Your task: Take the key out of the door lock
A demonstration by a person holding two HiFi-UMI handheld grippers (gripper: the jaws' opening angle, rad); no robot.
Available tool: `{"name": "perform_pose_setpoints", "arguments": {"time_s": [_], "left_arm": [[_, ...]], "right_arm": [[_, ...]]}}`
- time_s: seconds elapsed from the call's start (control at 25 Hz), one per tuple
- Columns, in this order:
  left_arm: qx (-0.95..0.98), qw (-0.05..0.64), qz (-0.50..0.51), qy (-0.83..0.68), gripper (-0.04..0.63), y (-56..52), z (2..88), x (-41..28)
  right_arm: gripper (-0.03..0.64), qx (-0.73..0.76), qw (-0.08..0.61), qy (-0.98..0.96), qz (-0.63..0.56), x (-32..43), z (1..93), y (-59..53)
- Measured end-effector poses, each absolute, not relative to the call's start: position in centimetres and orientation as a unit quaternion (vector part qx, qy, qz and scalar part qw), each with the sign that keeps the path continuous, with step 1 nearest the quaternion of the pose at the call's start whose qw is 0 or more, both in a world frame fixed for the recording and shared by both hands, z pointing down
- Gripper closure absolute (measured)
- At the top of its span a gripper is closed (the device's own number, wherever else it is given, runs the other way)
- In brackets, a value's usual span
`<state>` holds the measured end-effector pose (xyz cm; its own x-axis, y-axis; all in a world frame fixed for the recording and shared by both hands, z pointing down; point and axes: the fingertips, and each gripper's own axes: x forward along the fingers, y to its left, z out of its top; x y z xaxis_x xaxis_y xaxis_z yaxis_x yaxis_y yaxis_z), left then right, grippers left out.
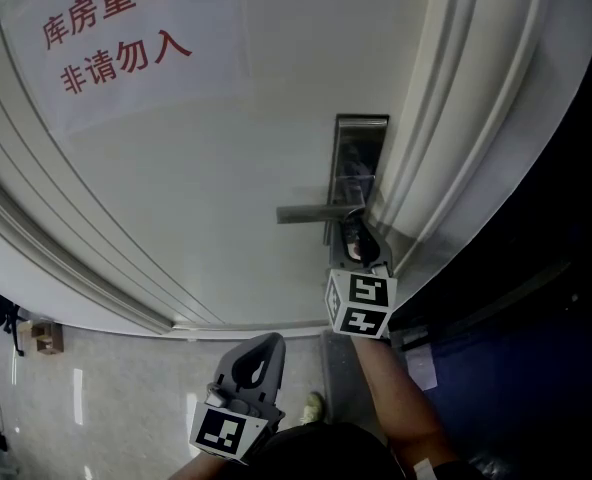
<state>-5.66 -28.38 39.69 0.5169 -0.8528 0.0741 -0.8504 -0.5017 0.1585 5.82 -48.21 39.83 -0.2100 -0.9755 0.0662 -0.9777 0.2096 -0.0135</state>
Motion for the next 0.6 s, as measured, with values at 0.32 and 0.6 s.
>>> {"name": "perform_pose_setpoints", "arguments": {"time_s": [0.32,0.6], "left_arm": [[0.869,0.086,-0.008,-0.488,0.591,-27.8,39.5,-5.5],[0.871,0.084,-0.009,-0.484,0.591,-27.0,39.4,-5.3]], "right_arm": [[0.48,0.628,0.026,-0.778,0.03,6.0,39.9,-47.4],[0.48,0.627,0.027,-0.778,0.029,6.3,40.0,-45.9]]}}
